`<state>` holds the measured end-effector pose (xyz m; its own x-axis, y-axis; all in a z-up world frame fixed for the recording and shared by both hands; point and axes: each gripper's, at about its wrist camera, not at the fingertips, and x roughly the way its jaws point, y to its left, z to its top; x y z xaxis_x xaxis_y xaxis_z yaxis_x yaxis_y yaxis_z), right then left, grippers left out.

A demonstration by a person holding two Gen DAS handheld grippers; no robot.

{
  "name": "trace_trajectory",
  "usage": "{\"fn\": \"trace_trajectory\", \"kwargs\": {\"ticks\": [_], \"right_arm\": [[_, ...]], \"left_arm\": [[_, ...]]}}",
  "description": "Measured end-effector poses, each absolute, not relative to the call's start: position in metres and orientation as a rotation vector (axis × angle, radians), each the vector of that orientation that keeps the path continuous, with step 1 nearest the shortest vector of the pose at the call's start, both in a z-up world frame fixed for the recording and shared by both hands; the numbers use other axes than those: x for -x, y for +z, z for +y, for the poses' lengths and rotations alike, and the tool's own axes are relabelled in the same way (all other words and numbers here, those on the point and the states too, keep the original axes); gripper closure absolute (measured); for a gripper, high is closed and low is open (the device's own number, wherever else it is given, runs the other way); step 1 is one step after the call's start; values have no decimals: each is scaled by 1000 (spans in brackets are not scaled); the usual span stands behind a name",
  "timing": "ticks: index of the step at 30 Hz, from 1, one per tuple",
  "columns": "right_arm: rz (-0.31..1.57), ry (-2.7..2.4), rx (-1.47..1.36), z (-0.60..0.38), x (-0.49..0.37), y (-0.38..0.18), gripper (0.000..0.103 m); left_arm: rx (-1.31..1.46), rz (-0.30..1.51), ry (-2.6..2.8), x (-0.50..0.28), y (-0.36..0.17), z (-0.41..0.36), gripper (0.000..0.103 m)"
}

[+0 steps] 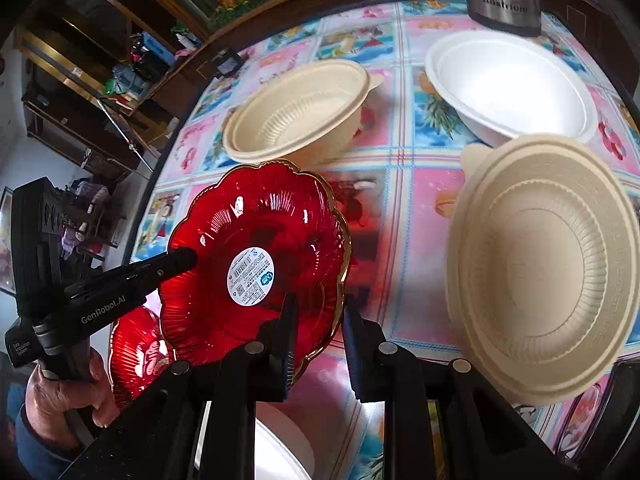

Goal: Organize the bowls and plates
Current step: 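Grasp the rim of the red plate with the white sticker using the left tool, then lift the sticker plate with the left tool and set it onto the large red plate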

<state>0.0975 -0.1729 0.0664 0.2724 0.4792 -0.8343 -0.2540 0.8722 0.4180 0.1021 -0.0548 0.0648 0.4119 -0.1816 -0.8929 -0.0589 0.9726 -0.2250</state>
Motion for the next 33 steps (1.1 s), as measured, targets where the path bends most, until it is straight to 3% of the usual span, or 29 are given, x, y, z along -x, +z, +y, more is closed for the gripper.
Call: {"fn": "trace_trajectory", "kwargs": {"ticks": [23,33], "right_arm": [[967,558,-160,-169,-76,145,80],[955,620,-142,-164,-49,159,80]], "left_arm": [[269,980,-79,-69,135,-57,85],[281,954,-58,-31,145,-46,83]]}}
